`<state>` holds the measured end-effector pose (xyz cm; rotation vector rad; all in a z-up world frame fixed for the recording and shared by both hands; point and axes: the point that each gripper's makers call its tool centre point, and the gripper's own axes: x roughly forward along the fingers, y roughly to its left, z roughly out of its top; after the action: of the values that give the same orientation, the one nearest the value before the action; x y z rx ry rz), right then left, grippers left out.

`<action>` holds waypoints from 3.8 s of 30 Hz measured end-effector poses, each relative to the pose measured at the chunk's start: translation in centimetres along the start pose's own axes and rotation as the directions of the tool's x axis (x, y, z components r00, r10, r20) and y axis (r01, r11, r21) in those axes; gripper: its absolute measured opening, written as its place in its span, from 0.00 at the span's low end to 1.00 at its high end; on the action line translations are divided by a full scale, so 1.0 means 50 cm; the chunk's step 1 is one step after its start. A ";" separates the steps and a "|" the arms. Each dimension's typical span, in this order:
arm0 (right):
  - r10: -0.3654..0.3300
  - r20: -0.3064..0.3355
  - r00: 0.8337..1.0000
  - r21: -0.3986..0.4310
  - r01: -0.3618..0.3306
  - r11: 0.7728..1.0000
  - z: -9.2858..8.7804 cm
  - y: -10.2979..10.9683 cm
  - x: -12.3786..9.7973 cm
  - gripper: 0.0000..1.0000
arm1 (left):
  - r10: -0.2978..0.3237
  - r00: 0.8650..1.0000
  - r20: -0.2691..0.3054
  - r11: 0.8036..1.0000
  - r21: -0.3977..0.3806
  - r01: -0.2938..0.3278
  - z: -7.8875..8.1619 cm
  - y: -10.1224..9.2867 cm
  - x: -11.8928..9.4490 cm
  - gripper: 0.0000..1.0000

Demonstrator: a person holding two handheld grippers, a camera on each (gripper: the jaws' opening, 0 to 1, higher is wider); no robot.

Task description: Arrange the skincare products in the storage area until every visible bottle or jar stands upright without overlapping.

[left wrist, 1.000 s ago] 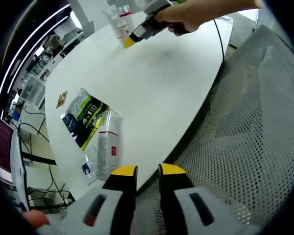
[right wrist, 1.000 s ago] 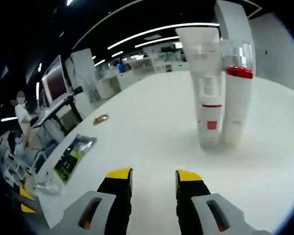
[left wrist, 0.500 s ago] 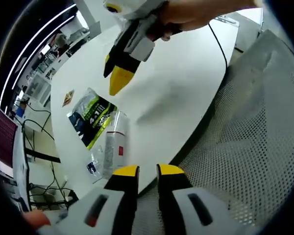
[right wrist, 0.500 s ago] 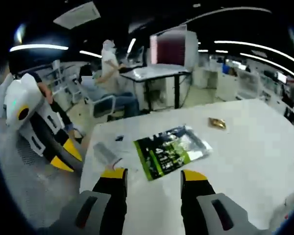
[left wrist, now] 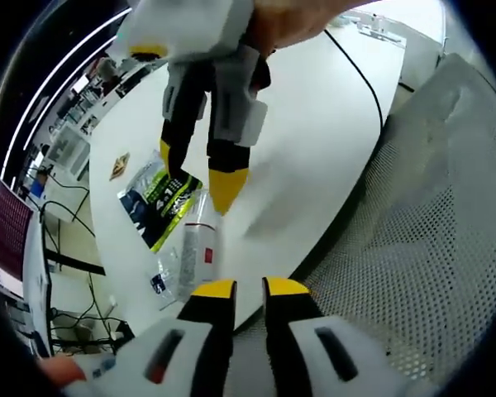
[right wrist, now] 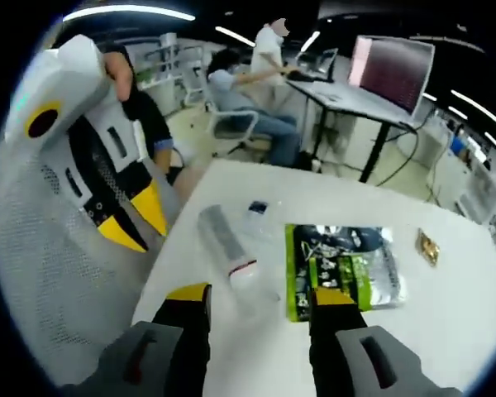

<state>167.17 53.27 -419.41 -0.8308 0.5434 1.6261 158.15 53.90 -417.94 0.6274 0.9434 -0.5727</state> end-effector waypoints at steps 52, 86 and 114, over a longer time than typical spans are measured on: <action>0.048 -0.178 0.983 0.008 -0.048 0.999 -0.076 -0.002 0.008 0.13 | 0.016 1.000 0.008 1.000 -0.015 -0.016 0.002 0.006 -0.003 0.06; -0.117 -0.088 0.989 0.159 0.130 0.979 -0.108 0.085 -0.149 0.11 | 0.041 0.998 0.040 0.999 0.010 -0.041 0.016 0.014 -0.007 0.26; -0.133 0.026 0.991 -0.253 0.135 0.958 0.014 0.158 -0.223 0.10 | 0.034 0.993 0.112 0.997 0.069 -0.041 0.050 0.003 -0.010 0.34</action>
<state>160.19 44.89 -411.15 -1.0270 0.2670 1.5931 159.41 52.32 -416.34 0.6687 0.8080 -0.6035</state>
